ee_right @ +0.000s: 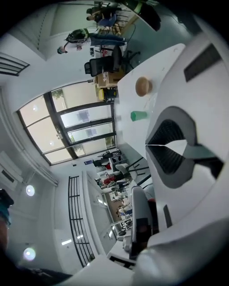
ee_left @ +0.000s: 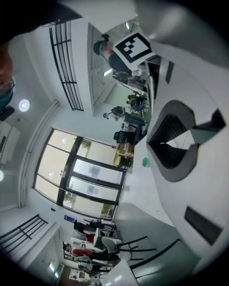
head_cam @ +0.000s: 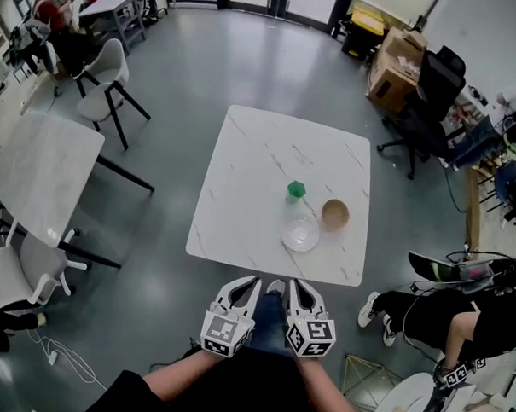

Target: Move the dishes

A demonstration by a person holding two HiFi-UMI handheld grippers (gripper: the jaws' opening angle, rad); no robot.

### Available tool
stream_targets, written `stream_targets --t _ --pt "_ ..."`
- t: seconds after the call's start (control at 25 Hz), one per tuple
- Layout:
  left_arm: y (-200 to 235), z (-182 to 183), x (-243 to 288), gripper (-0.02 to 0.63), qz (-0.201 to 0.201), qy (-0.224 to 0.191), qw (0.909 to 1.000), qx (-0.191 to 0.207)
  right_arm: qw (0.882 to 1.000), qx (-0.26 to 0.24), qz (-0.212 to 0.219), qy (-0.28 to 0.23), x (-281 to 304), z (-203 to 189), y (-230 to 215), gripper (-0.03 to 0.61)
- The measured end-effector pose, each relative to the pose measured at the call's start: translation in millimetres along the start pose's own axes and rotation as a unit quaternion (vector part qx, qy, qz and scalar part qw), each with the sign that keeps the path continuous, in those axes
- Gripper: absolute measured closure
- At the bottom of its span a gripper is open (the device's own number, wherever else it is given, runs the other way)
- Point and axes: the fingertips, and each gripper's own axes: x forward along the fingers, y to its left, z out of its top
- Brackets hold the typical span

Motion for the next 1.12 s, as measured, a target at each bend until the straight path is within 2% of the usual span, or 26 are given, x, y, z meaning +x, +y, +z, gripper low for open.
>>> stream_targets --t 0.12,0.2,0.36,0.48,0.64,0.8,0.92,1.12 --pt "-14.1 12.1 -53.9 0.597 -0.016 -0.034 0.9993 -0.001 1.000 0.000 0.011 -0.016 -39.2 2.2 60.0 0.558" --pt "-26.4 15.0 -84.0 0.597 -0.026 -0.051 0.9984 -0.002 0.999 -0.024 0.010 -0.020 -62.1 2.6 92.3 0.558" --pt "-47.7 25.1 -122.5 0.597 -0.032 -0.077 0.9962 0.025 0.996 -0.079 -0.010 -0.051 -93.3 13.6 127.8 0.558" --pt "-56.1 30.2 -135.9 0.597 -0.028 -0.082 0.9954 0.041 0.995 -0.071 0.002 -0.067 -106.4 18.0 146.4 0.560" --pt "-57.2 34.0 -143.9 0.597 -0.017 -0.084 0.9953 0.046 0.992 -0.093 0.012 -0.079 -117.1 16.8 162.8 0.560" --pt "-64.8 35.7 -148.8 0.597 -0.004 -0.095 0.9937 0.059 0.986 -0.123 0.005 -0.116 -133.4 22.5 165.2 0.561" --pt "-78.6 31.5 -152.9 0.597 -0.007 -0.098 0.9929 0.068 0.983 -0.125 -0.003 -0.136 -145.9 23.0 162.8 0.561" --pt "-98.0 22.3 -161.9 0.597 -0.018 -0.102 0.9916 0.077 0.981 -0.130 -0.009 -0.141 -161.0 11.6 162.4 0.561"
